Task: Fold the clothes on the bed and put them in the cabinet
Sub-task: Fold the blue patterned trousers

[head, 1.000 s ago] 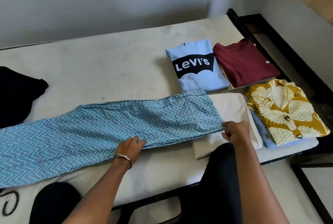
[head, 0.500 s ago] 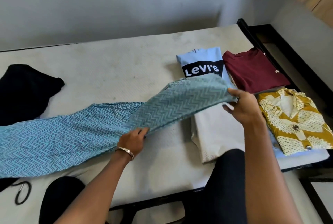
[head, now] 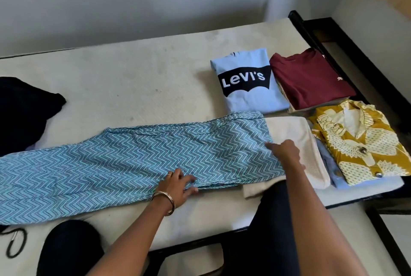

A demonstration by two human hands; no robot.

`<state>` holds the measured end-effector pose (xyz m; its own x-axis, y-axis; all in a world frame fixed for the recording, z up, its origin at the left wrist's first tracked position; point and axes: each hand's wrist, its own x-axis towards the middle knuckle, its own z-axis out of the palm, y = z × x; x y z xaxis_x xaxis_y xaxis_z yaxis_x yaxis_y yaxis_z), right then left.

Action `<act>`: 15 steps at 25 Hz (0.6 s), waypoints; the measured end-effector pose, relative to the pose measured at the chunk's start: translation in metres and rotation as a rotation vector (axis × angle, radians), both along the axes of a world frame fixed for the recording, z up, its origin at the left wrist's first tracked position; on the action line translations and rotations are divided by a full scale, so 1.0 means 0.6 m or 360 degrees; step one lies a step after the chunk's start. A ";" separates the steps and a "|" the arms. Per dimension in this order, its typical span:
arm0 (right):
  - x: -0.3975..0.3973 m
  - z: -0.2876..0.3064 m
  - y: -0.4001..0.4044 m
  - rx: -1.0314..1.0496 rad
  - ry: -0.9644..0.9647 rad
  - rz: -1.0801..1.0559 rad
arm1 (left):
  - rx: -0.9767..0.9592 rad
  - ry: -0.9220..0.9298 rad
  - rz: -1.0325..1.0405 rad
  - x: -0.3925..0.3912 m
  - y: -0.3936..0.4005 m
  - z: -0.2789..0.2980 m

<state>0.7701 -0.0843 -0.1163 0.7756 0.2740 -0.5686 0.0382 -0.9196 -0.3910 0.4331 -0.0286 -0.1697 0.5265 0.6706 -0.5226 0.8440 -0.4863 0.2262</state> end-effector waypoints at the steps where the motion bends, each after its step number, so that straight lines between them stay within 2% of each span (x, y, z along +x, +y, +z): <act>1: -0.007 -0.005 0.012 -0.0104 -0.0039 0.0077 | -0.0102 -0.0123 0.0200 0.009 0.008 -0.001; 2: -0.013 -0.010 0.022 -0.0163 -0.0126 0.0165 | -0.0197 -0.0262 0.0401 0.018 0.015 -0.004; 4: -0.018 -0.027 0.041 -0.0061 -0.0316 0.0308 | -0.0256 -0.0392 0.0610 0.031 0.028 -0.014; 5: -0.015 -0.033 0.053 0.0022 -0.0405 0.0365 | -0.0259 -0.0345 0.0598 0.037 0.033 -0.016; 8: 0.000 -0.044 0.093 0.0041 -0.0503 0.0482 | -0.0240 0.0062 0.0336 0.058 0.041 -0.018; 12: 0.020 -0.048 0.127 0.0059 -0.0283 0.0239 | -0.0207 0.0211 0.0308 0.070 0.030 -0.031; 15: 0.027 -0.038 0.131 0.0116 -0.0509 0.0043 | 0.0013 0.0097 0.0262 0.046 0.028 -0.040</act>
<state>0.7864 -0.0055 -0.1390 0.9036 0.3280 -0.2755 0.1939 -0.8867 -0.4197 0.4606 -0.0115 -0.1938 0.3764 0.7495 -0.5446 0.9245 -0.3419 0.1686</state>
